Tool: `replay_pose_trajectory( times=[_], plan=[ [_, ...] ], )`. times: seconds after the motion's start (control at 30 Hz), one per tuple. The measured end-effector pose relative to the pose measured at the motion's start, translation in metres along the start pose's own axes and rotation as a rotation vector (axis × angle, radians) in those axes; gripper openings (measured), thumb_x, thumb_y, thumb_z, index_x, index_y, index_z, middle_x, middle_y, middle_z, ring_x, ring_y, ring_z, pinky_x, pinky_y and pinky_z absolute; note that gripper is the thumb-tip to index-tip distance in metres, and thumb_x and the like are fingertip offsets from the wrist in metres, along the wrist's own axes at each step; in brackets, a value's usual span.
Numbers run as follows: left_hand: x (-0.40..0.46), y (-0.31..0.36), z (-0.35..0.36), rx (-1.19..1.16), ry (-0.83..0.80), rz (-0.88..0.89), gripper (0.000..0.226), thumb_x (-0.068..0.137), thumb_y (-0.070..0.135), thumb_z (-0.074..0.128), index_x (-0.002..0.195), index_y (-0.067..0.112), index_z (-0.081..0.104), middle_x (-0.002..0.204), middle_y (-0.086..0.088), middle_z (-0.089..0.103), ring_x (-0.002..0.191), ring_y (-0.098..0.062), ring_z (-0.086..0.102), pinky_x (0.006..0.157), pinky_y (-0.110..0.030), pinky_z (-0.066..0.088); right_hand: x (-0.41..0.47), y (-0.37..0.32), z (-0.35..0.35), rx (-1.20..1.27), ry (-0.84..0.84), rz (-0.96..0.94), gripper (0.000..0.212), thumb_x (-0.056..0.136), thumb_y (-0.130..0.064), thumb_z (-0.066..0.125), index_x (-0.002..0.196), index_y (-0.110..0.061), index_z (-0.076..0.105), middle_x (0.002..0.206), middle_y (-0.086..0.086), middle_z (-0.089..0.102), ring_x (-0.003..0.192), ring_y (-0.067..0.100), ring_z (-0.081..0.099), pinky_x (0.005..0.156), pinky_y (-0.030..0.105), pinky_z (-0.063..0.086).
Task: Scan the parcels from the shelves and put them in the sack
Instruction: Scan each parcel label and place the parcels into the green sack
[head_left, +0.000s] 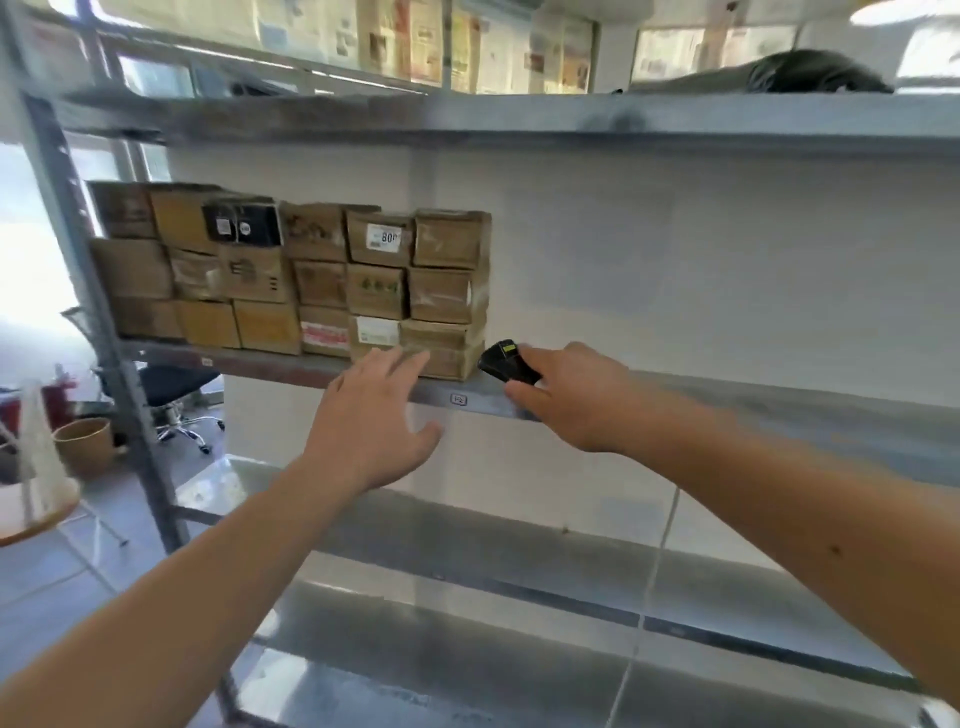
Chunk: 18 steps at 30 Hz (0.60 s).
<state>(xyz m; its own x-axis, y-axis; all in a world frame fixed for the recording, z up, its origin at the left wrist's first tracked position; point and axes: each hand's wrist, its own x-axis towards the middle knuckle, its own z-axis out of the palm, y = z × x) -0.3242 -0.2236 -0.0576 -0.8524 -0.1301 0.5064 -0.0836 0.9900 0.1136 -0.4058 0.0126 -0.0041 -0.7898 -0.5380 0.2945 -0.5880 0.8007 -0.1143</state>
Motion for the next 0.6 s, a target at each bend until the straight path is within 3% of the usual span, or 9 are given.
replay_pose_trajectory(
  times=[0.23,0.43,0.6],
  plan=[
    [0.100,-0.005,-0.014,0.019,0.067,-0.019,0.092,0.087,0.068,0.061,0.164,0.037,0.022,0.170,-0.001,0.027,0.158,-0.024,0.021,0.125,-0.050,0.029,0.096,0.003,-0.027,-0.088,0.051,-0.110,0.046,0.102,-0.061,0.041,0.133,-0.030,0.052,0.100,0.008,0.054,0.074,0.019,0.051,0.066,0.037,0.040],
    [0.190,-0.005,-0.018,0.096,0.139,-0.030,0.090,0.089,0.068,0.061,0.164,0.035,0.023,0.170,-0.002,0.029,0.157,-0.025,0.024,0.126,-0.049,0.029,0.166,0.036,-0.047,-0.106,0.070,-0.135,0.044,0.103,-0.059,0.044,0.128,-0.026,0.059,0.085,-0.001,0.050,0.069,0.015,0.051,0.055,0.033,0.035],
    [0.239,-0.007,-0.006,0.136,0.210,-0.036,0.089,0.090,0.068,0.062,0.162,0.031,0.026,0.166,-0.006,0.035,0.154,-0.029,0.031,0.123,-0.051,0.033,0.209,0.058,-0.047,-0.084,0.083,-0.117,0.045,0.104,-0.058,0.044,0.133,-0.026,0.058,0.087,-0.002,0.055,0.072,0.016,0.057,0.054,0.030,0.039]
  ],
)
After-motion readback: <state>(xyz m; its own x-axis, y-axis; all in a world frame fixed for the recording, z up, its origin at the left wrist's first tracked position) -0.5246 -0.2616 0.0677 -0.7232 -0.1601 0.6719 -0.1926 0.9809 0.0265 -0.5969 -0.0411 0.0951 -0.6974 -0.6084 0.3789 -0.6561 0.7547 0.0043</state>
